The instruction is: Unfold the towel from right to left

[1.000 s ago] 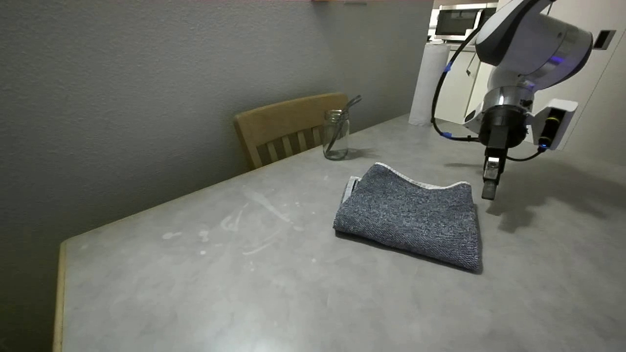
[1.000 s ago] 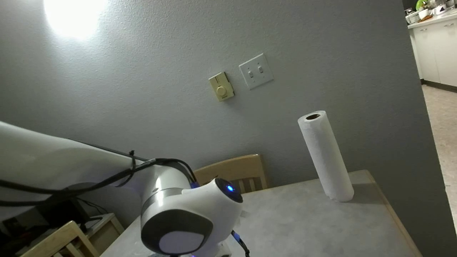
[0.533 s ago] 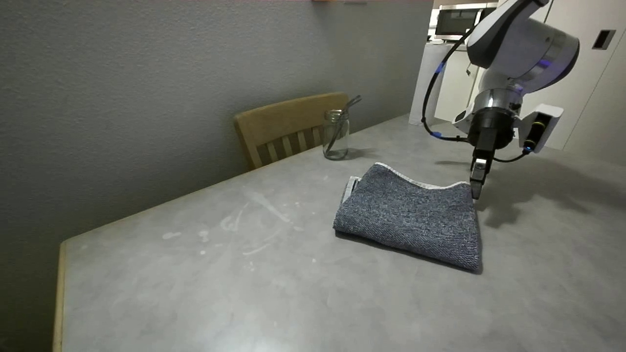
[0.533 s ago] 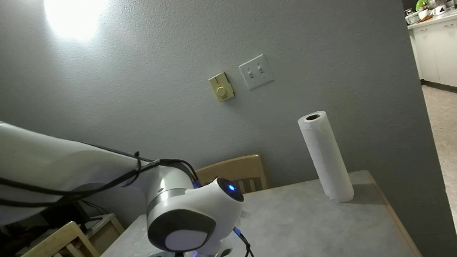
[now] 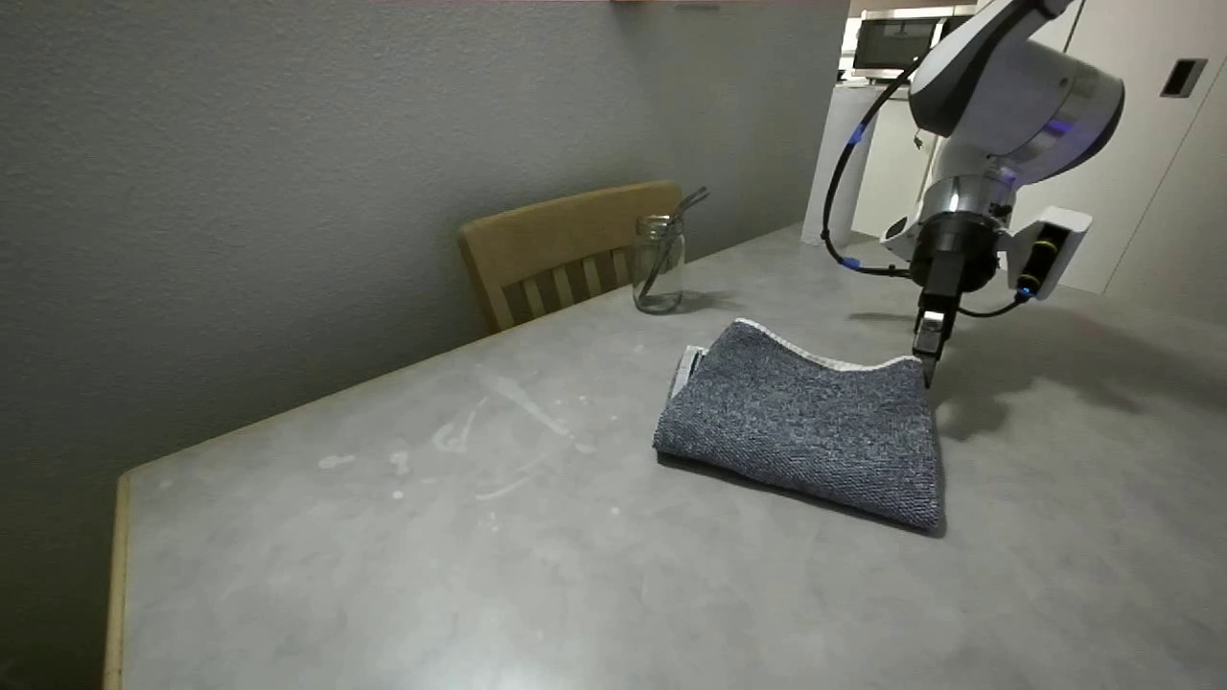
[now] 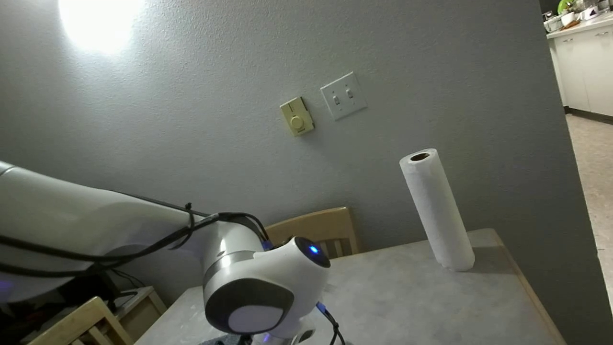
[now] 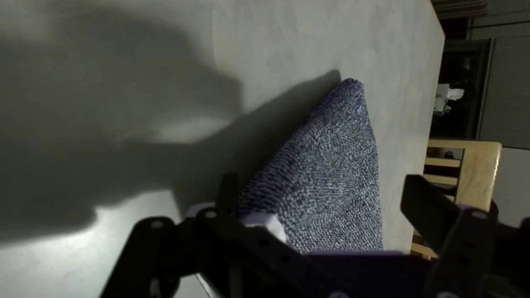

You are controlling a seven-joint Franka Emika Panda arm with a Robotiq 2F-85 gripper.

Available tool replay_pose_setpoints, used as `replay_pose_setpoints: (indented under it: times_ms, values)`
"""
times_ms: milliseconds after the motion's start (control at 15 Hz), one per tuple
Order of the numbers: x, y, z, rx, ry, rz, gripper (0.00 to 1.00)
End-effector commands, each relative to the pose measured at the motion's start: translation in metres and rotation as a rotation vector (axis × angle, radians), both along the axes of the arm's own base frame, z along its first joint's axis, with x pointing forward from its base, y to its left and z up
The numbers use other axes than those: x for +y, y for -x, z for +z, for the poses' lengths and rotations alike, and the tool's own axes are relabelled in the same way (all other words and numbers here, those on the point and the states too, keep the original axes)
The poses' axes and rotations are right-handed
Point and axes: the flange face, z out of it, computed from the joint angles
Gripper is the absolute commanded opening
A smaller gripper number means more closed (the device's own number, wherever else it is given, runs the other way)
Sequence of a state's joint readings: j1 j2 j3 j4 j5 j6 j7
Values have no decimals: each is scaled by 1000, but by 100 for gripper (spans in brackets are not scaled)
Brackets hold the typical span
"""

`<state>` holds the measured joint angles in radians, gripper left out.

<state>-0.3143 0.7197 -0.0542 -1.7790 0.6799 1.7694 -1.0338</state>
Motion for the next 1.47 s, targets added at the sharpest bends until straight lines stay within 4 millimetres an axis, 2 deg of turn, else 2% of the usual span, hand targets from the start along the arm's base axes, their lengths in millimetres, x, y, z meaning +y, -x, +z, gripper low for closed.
replay_pose_setpoints:
  times_ms: [0, 467, 1067, 1400]
  values:
    - [-5, -10, -5, -35, -16, -4, 100]
    - [-2, -25, -11, -54, -27, 14, 100]
    - [12, -43, -20, -62, -56, 46, 100]
    - [18, -53, -15, -70, -66, 59, 100]
